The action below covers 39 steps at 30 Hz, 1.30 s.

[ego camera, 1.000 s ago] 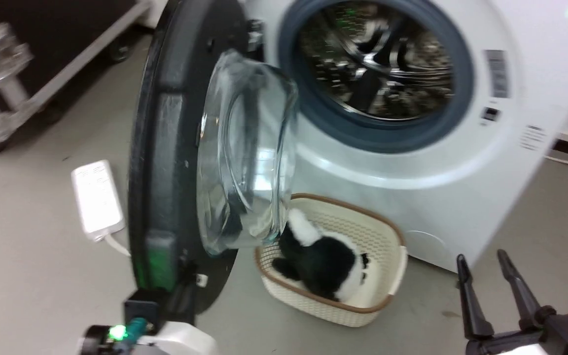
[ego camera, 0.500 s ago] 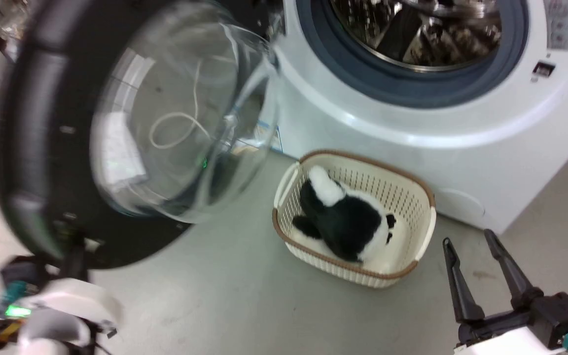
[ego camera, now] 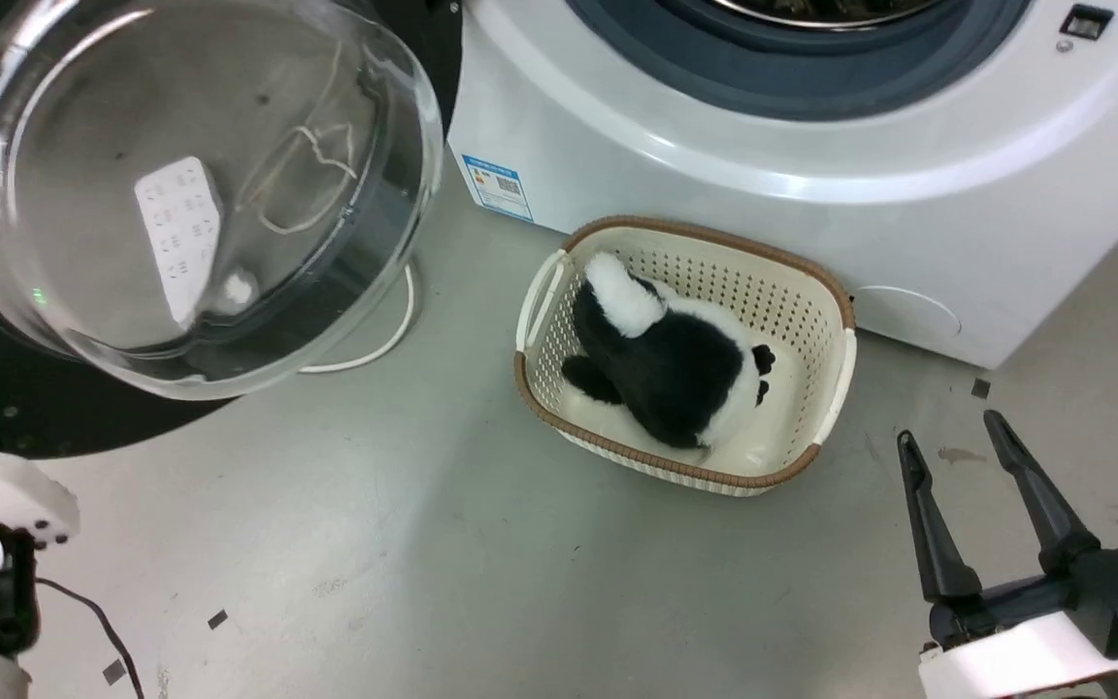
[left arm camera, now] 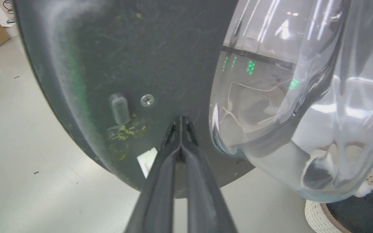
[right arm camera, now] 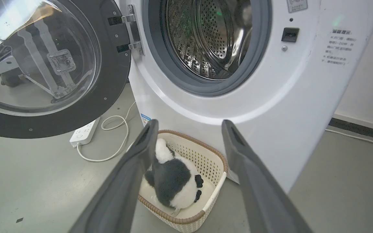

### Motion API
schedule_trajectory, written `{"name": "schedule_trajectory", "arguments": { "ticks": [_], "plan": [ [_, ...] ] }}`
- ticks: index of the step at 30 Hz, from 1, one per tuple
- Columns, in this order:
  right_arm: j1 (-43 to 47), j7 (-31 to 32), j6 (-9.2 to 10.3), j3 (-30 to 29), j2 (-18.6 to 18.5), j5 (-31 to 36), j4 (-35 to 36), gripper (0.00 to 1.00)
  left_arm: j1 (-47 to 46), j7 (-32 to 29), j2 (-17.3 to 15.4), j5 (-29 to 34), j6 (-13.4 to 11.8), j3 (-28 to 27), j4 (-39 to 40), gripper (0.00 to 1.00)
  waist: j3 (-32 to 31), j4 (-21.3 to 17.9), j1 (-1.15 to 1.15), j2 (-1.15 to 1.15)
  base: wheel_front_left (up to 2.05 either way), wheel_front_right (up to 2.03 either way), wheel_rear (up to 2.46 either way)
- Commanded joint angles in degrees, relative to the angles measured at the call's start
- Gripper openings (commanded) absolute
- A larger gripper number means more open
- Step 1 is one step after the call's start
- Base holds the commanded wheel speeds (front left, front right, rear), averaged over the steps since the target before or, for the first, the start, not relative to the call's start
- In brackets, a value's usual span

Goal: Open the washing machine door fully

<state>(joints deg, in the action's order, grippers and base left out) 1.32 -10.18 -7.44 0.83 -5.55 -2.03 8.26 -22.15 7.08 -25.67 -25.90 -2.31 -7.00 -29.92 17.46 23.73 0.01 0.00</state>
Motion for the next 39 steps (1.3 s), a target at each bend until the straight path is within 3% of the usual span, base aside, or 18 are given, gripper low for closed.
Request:
{"name": "schedule_trajectory", "arguments": {
  "ticks": [1,5,11,18,25,26,27,30,39],
  "plan": [
    [-1.06,0.06,-0.05,0.05,-0.37,0.23,0.53,1.0,-1.38,0.68,-0.47,-0.06,0.21,-0.19,-1.08,0.0,0.19,-0.15,-0.01,0.0,0.0,0.0,0.0],
    [-1.22,-0.32,-0.05,0.09,-0.24,-0.07,-0.52,1.0,-3.63,4.46,-0.93,1.41,1.46,1.54,-6.9,0.0,-1.45,-1.01,-0.01,0.0,0.0,0.0,0.0],
    [-0.28,-1.92,-0.05,-0.92,0.4,-0.86,-2.34,1.0,-1.44,6.94,0.32,2.98,1.04,2.47,-4.49,0.0,-5.51,-2.07,-0.01,0.0,0.0,0.0,0.0],
    [0.71,-3.87,-0.05,-3.04,1.79,-1.21,-5.63,1.0,6.47,7.85,6.23,5.12,-0.57,4.02,10.21,0.0,-12.43,-5.14,-0.01,0.0,0.0,0.0,0.0],
    [1.8,-4.59,-0.05,-3.18,2.52,-1.26,-6.71,1.0,18.61,7.61,10.01,6.6,-2.04,6.56,25.01,0.0,-17.59,-11.97,-0.01,0.0,0.0,0.0,0.0],
    [2.11,-4.63,-0.05,-3.25,2.56,-1.26,-6.78,1.0,20.02,7.32,10.46,6.83,-2.26,7.18,26.33,0.44,-18.14,-12.91,-0.01,0.0,0.0,0.0,0.0],
    [2.47,-4.67,-0.05,-3.33,2.58,-1.24,-6.83,1.0,21.22,7.15,11.04,6.97,-2.57,7.72,27.5,1.0,-18.62,-13.78,-0.01,0.0,0.0,0.0,0.0],
    [3.91,-4.76,-0.05,-3.75,2.65,-1.77,-7.09,1.0,25.99,6.31,12.96,8.83,-2.6,12.2,30.13,1.0,-19.49,-17.98,-0.01,0.0,0.0,0.0,0.0],
    [5.63,-4.81,-0.05,-3.52,2.67,-2.12,-6.81,1.0,30.46,7.19,15.91,11.35,-4.3,15.94,31.3,1.0,-19.56,-22.31,-0.01,0.0,0.0,0.0,0.0]
  ]
}}
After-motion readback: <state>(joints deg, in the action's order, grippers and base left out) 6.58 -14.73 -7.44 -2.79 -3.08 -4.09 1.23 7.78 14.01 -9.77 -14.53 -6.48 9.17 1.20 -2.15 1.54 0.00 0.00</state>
